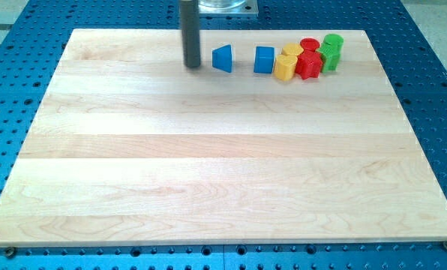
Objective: Place the blue triangle into the center of the board
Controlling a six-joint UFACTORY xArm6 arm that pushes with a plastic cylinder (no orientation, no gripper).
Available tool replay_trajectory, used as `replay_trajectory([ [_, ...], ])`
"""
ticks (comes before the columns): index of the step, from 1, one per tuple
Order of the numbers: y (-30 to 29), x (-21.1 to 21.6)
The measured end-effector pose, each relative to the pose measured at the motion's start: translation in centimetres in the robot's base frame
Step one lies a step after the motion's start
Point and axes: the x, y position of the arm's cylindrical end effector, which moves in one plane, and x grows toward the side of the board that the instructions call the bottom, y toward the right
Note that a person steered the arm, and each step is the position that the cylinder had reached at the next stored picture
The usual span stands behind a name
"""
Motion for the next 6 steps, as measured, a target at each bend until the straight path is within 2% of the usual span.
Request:
replay_trajectory([
  [1,1.1,-5.4],
  [2,7.8,-5.6],
  [3,7.7,-1.6],
  [4,5.1,2.9],
  [5,5.7,6.6],
  [6,9.3,7.4],
])
